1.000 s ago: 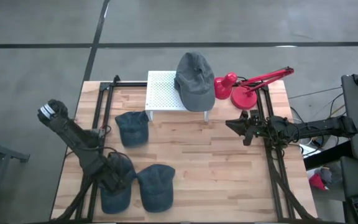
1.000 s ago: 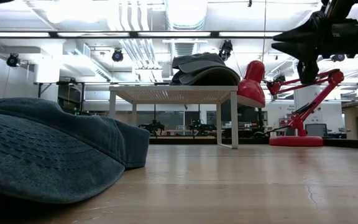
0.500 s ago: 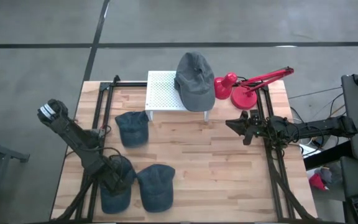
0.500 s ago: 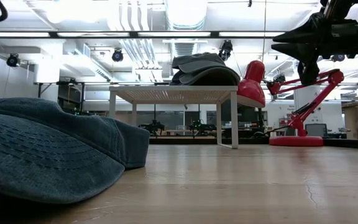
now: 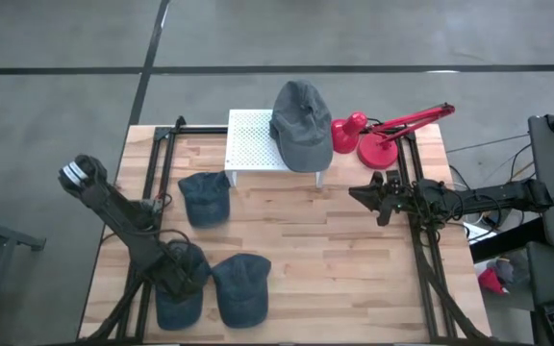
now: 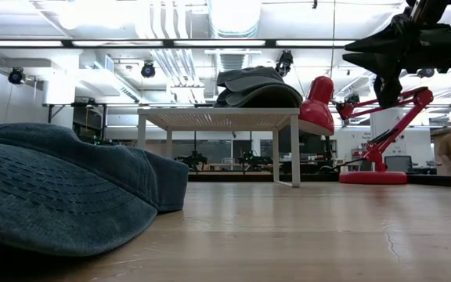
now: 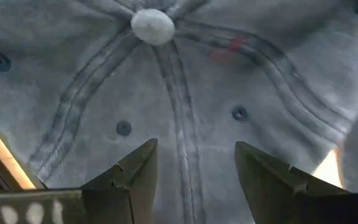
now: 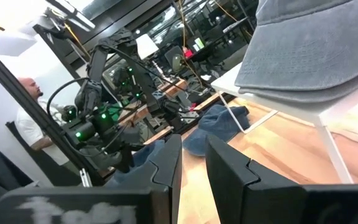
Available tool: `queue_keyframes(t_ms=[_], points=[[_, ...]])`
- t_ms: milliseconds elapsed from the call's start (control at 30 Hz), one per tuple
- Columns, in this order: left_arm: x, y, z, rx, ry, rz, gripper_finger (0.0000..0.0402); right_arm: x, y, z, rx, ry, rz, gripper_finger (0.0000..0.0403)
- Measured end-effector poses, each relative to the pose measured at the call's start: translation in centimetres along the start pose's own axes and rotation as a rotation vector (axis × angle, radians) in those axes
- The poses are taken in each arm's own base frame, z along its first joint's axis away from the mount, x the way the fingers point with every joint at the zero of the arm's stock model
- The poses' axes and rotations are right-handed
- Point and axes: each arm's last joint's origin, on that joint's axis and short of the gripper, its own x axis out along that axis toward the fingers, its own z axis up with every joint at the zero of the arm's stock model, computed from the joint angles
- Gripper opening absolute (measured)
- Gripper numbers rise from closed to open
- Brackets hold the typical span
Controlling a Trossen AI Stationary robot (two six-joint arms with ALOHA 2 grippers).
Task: Pick & Place hat
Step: Put the bottom left blue cap beside the gray caps on the shelf
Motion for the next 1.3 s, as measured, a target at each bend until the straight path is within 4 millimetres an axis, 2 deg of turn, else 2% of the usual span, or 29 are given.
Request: queue_keyframes(t_ms=[167, 433, 533, 700, 1000, 1300], points=[[1.5, 0.2, 0.4, -0.021, -0.039, 0.056, 0.0204, 0.0, 0.0, 0.0, -0.001, 0.0, 0.0, 0.0068], [6.5, 0.2, 1.3, -0.002, -0.025, 0.046, 0.0204, 0.0, 0.0, 0.0, -0.012, 0.0, 0.0, 0.0068], [7.5, -0.1, 1.2, 0.001, 0.018, 0.025, 0.0204, 0.0, 0.0, 0.0, -0.012, -0.001, 0.0, 0.0068], [7.7, -0.3, 1.3, -0.006, 0.018, 0.023, 0.0165, 0.0, 0.0, 0.0, -0.012, -0.001, 0.0, 0.0068], [7.6, -0.1, 1.6, -0.003, -0.025, 0.034, 0.0014, 0.0, 0.0, 0.0, -0.016, -0.001, 0.0, 0.0068], [6.7, -0.2, 1.6, 0.015, -0.067, 0.001, 0.0002, 0.0, 0.0, 0.0, -0.026, -0.004, -0.004, 0.0068]])
